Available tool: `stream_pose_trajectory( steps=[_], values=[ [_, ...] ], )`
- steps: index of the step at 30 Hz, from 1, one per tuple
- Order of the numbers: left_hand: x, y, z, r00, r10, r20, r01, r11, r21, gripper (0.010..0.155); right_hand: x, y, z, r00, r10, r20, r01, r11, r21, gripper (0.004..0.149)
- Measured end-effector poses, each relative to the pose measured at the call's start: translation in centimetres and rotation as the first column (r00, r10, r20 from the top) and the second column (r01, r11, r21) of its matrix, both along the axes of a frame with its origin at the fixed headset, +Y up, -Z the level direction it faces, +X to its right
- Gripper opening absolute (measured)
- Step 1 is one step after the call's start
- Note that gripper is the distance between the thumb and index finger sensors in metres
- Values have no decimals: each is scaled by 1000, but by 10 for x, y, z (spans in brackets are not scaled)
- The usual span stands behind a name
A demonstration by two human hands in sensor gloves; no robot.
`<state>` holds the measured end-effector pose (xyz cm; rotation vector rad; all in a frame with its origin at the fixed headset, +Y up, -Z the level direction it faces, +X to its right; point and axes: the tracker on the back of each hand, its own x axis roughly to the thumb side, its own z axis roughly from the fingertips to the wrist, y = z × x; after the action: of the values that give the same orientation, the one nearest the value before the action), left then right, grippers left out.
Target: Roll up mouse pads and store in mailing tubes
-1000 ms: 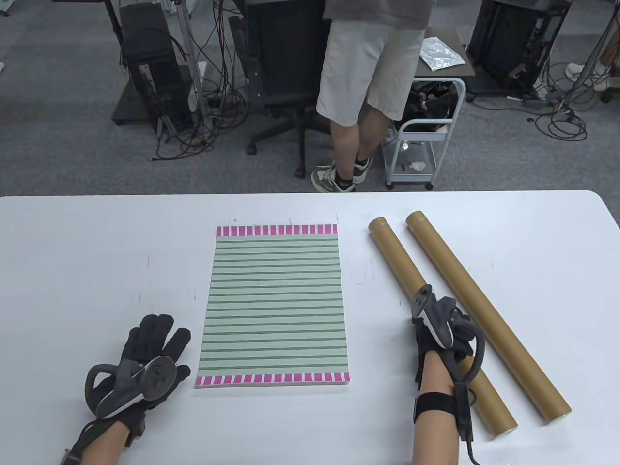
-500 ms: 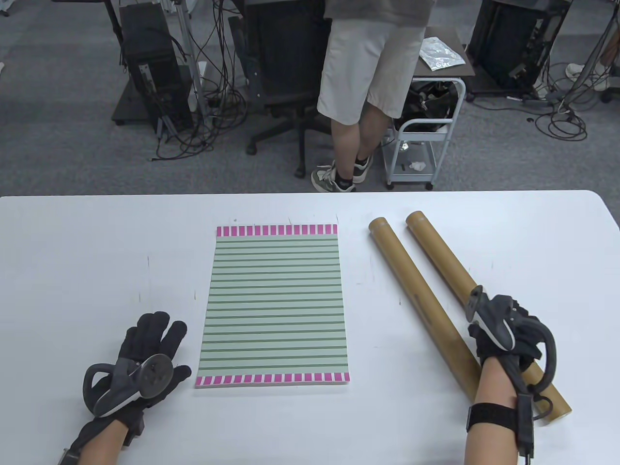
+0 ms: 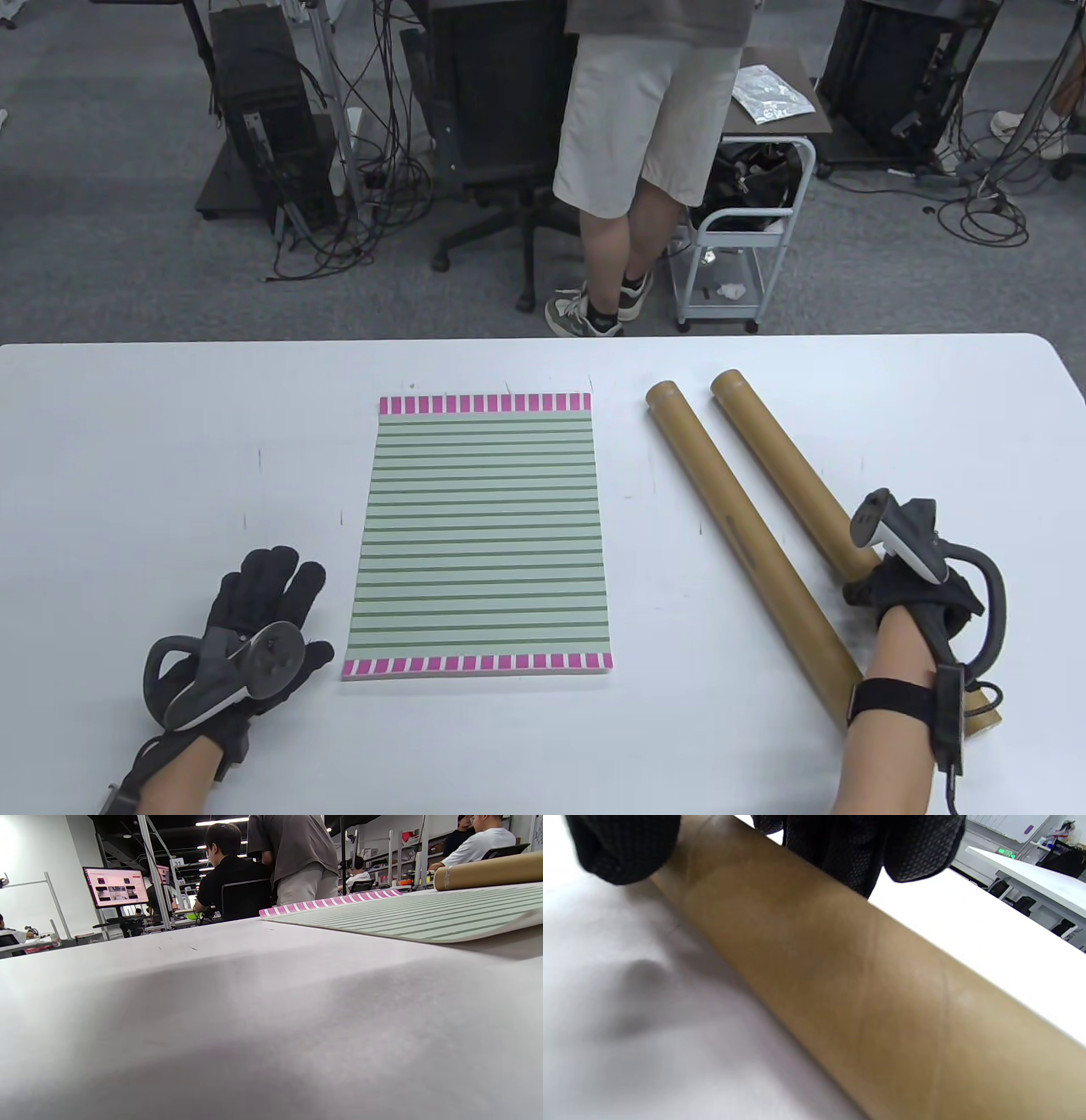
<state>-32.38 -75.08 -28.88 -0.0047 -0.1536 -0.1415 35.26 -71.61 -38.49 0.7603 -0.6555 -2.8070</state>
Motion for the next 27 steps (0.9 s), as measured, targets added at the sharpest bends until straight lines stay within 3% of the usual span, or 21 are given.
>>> stream_pose_trajectory(
  steps=[7, 9, 11, 15, 18, 23, 27],
  values=[
    [1, -2, 0, 1000, -6, -5, 6, 1000, -17, 89, 2, -16, -14, 998, -62, -10, 61, 998, -35, 95],
    [0, -7, -3, 1000, -10, -16, 9, 999, -48, 89, 3, -19, -15, 997, -71, 5, 72, 993, -94, 95],
    [-3, -9, -4, 999, -31, -33, 29, 998, -64, 89, 3, -17, -17, 998, -60, -3, 59, 993, -103, 88],
    [-7, -10, -5, 998, -22, -62, 17, 997, -71, 88, -3, -2, -16, 988, 149, -31, -148, 989, 18, 81],
    [-11, -9, -5, 996, -3, -88, -4, 997, -75, 88, -6, 15, -6, 948, 316, -28, -316, 949, 4, 80],
    [-14, -7, -7, 995, 3, -104, -10, 998, -62, 88, -3, 52, 35, 983, 171, 69, -183, 955, 234, 81],
    [-12, -4, -5, 994, 72, -85, -77, 995, -57, 89, -48, 85, 65, 982, 180, -51, -138, 883, 448, 81]
  ],
)
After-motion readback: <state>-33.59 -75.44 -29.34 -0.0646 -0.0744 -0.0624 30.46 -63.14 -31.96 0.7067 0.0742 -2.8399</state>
